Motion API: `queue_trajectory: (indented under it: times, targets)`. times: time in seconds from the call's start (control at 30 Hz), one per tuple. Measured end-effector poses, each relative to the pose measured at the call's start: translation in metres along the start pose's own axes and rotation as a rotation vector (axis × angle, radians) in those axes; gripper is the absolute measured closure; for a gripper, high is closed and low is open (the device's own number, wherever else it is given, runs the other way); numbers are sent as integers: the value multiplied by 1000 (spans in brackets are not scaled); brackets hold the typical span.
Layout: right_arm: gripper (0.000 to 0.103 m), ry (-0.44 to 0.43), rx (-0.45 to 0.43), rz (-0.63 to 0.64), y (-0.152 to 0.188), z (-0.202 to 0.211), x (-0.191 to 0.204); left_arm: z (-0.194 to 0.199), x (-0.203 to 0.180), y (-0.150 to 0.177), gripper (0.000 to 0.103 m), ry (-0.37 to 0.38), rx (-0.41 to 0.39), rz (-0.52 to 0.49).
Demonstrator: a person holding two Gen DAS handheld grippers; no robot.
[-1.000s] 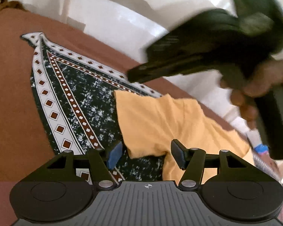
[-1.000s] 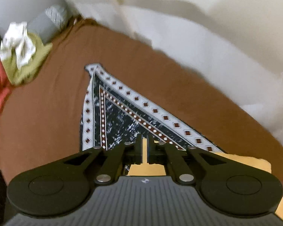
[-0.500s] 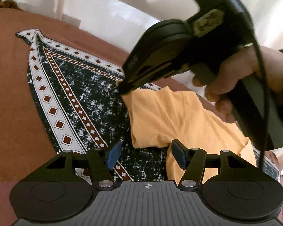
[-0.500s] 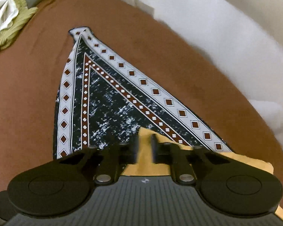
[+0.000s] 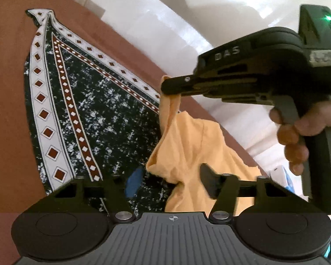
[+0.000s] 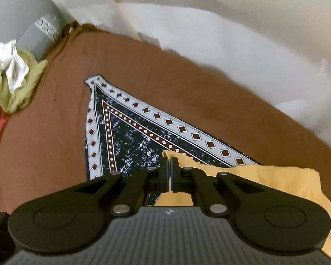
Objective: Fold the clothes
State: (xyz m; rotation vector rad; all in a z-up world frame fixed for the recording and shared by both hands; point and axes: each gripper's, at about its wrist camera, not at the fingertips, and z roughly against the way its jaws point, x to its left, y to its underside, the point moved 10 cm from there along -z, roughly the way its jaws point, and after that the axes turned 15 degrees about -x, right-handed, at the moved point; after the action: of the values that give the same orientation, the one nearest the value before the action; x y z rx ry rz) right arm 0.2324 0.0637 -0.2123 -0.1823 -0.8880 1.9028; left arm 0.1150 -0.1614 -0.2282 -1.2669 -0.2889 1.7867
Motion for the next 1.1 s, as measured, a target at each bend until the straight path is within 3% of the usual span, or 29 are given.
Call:
queue_trajectory:
  times: [0.03, 0.07, 0.37, 0.6, 0.87, 1.1]
  targets:
    - [101, -3, -6, -12, -1, 4, -2, 0, -2, 0, 101, 8, -5, -21]
    - [101, -7, -13, -25, -2, 8, -4, 2, -6, -1, 102, 8, -20, -57]
    - [101, -35, -143, -195, -11, 54, -41, 13, -44, 2, 103, 19, -97, -276]
    - [101, 5, -223, -350, 19, 88, -87, 7, -74, 30, 103, 91, -35, -411]
    - [101, 87, -241, -503, 79, 99, -133, 0, -82, 63, 103, 101, 45, -518]
    - [101, 114, -242, -568, 106, 100, -145, -10, -80, 81, 103, 88, 115, -561]
